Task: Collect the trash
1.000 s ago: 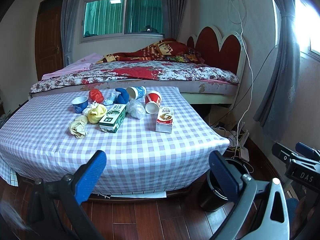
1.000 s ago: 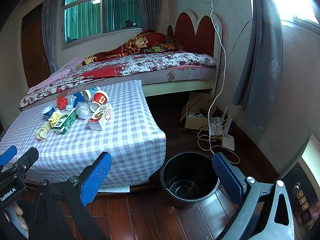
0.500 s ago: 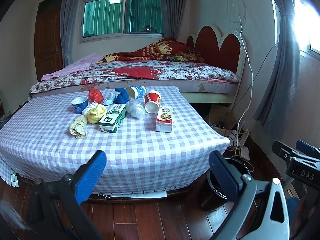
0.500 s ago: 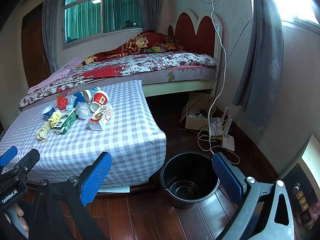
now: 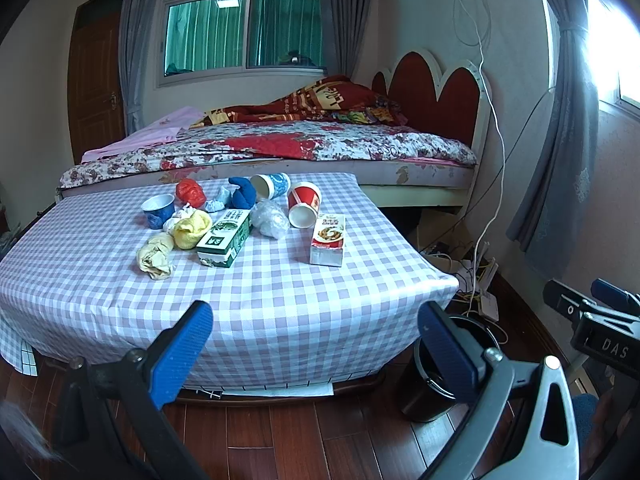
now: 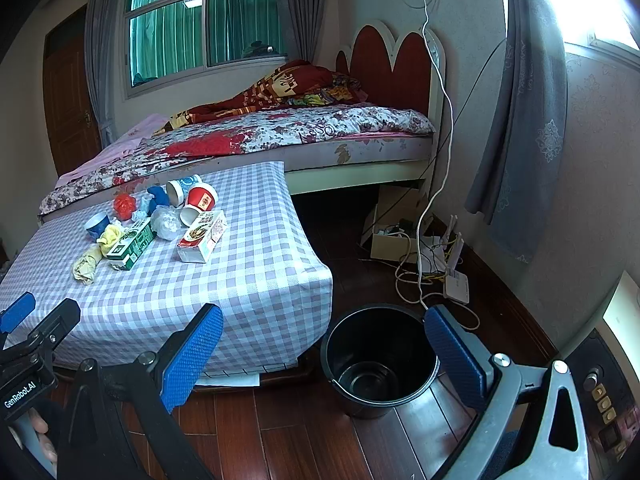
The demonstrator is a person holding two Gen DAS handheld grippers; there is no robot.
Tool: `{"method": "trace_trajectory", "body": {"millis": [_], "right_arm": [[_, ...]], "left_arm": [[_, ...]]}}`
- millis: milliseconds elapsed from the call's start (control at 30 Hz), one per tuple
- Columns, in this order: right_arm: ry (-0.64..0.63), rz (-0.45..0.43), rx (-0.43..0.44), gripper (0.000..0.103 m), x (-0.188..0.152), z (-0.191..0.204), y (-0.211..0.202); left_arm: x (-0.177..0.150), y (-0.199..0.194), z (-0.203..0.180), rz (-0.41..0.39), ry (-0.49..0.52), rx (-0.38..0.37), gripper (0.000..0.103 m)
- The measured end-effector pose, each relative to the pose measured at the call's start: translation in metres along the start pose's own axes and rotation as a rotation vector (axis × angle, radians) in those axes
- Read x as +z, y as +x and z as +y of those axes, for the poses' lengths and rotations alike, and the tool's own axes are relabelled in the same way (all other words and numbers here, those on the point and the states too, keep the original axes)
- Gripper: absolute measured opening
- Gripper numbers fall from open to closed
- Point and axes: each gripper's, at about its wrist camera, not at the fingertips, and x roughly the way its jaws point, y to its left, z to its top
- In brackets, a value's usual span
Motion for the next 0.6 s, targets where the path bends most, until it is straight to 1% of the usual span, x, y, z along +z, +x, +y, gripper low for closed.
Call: {"method": "trace_trajectory", "body": {"millis": [600], "right_arm": [[-0.004, 0.002, -0.003, 0.102, 0.0021, -0.0013, 0.0003]], "left_arm": [[0.0003, 0.0001, -0.0004, 0.002, 0.000, 0.000, 0.102]]}}
